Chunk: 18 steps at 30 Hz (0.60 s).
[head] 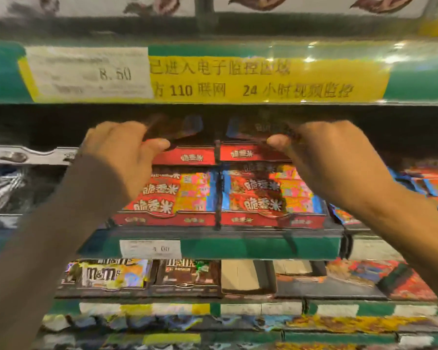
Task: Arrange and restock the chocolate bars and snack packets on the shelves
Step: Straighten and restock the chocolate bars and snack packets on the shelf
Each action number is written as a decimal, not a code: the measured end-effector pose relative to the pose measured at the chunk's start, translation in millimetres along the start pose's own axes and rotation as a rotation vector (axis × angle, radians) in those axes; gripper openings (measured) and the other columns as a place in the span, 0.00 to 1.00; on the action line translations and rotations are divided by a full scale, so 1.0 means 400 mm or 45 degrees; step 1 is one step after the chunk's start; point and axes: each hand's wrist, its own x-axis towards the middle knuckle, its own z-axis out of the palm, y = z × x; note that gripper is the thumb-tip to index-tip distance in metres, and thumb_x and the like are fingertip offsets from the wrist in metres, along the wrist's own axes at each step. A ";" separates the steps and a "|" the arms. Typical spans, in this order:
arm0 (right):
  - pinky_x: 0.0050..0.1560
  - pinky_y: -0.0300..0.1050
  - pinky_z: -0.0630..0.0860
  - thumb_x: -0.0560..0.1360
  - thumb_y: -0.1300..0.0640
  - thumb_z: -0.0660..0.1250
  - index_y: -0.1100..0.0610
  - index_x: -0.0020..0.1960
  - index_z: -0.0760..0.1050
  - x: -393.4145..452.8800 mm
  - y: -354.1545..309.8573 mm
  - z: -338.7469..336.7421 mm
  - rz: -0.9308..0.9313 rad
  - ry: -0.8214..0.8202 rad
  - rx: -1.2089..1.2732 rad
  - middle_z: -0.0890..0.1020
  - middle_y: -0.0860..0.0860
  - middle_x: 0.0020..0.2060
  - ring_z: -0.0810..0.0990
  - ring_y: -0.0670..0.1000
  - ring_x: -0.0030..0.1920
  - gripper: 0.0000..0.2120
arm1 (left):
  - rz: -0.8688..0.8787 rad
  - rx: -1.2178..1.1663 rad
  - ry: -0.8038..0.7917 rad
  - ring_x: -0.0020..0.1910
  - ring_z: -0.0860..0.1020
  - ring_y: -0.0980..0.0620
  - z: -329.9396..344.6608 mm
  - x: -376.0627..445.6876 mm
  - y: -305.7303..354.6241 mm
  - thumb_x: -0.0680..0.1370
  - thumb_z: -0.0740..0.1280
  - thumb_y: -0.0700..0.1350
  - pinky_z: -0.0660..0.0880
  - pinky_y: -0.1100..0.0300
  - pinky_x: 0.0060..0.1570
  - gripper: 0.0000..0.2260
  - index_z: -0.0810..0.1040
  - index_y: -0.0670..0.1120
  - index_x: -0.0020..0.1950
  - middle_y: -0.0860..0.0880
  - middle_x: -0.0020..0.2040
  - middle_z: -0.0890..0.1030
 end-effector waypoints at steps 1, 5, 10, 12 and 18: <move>0.37 0.46 0.61 0.79 0.44 0.60 0.55 0.59 0.78 0.013 -0.006 0.001 0.008 -0.019 -0.004 0.83 0.62 0.50 0.79 0.69 0.45 0.18 | -0.092 -0.003 -0.089 0.43 0.77 0.32 -0.004 0.019 0.001 0.81 0.59 0.55 0.68 0.48 0.42 0.22 0.80 0.36 0.47 0.34 0.37 0.78; 0.46 0.49 0.68 0.80 0.44 0.58 0.50 0.67 0.74 0.057 -0.002 0.017 0.065 -0.186 0.021 0.78 0.56 0.64 0.75 0.64 0.60 0.19 | -0.162 0.058 -0.355 0.45 0.74 0.39 -0.004 0.073 0.000 0.82 0.57 0.56 0.66 0.55 0.44 0.20 0.74 0.46 0.67 0.36 0.45 0.78; 0.37 0.42 0.56 0.82 0.51 0.60 0.52 0.63 0.78 0.075 -0.025 0.010 0.137 -0.297 0.148 0.82 0.55 0.55 0.76 0.58 0.48 0.13 | -0.115 -0.049 -0.537 0.30 0.71 0.51 0.006 0.078 -0.005 0.83 0.54 0.52 0.63 0.59 0.30 0.17 0.67 0.57 0.72 0.49 0.32 0.72; 0.35 0.45 0.56 0.82 0.52 0.59 0.51 0.60 0.79 0.069 -0.030 0.014 0.161 -0.275 0.140 0.82 0.54 0.49 0.72 0.54 0.38 0.12 | -0.091 -0.090 -0.485 0.28 0.69 0.53 0.011 0.070 -0.002 0.83 0.53 0.51 0.62 0.61 0.28 0.18 0.66 0.58 0.73 0.49 0.30 0.70; 0.46 0.48 0.74 0.82 0.45 0.56 0.51 0.62 0.77 -0.025 -0.074 0.030 0.140 -0.111 0.064 0.83 0.51 0.49 0.80 0.56 0.48 0.17 | 0.098 -0.022 -0.013 0.40 0.67 0.49 0.046 -0.042 -0.001 0.83 0.50 0.58 0.65 0.53 0.46 0.23 0.79 0.46 0.57 0.49 0.36 0.71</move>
